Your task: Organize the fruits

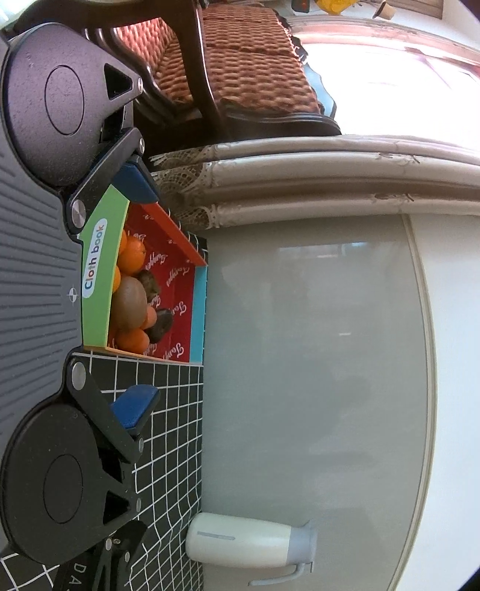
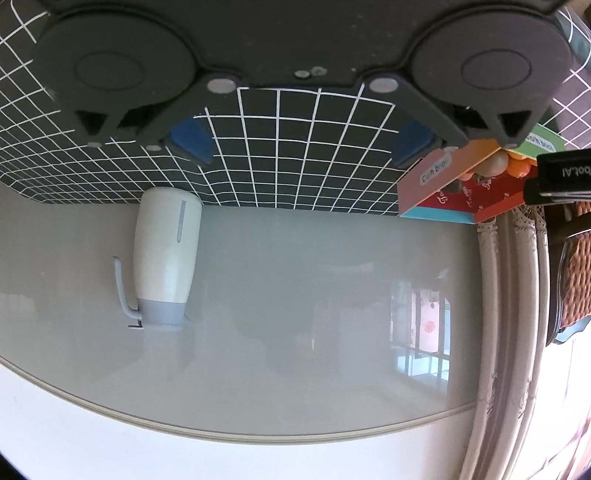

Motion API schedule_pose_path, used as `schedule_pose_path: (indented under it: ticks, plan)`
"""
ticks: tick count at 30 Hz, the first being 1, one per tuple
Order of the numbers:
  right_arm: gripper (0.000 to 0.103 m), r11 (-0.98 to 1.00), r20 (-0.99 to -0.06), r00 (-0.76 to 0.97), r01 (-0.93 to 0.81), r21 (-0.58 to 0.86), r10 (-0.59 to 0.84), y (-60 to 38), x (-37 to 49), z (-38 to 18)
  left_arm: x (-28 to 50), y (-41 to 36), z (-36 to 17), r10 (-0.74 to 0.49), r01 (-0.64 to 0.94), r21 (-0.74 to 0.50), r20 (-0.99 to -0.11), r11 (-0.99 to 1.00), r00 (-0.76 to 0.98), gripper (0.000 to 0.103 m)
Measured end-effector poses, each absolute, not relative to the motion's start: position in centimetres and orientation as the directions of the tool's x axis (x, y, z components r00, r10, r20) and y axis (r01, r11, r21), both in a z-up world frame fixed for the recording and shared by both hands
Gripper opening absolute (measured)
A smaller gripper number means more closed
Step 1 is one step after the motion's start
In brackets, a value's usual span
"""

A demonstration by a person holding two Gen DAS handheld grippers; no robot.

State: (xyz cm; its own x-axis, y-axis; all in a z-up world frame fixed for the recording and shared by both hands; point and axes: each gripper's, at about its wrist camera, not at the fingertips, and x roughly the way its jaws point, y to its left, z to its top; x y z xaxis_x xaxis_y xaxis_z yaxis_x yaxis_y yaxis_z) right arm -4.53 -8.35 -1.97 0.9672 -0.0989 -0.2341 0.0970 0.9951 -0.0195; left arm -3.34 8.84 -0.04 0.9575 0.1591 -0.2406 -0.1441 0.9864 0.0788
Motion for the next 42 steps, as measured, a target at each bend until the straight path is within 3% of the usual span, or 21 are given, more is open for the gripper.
schedule_pose_path:
  ticks: [42]
  plan:
    - [0.103,0.994,-0.226,0.968,0.110,-0.019,-0.111,-8.64,-4.73,-1.80,-3.25,8.27,-0.03,0.136,-0.121,0.075,-0.252,0.990,0.958,0.103]
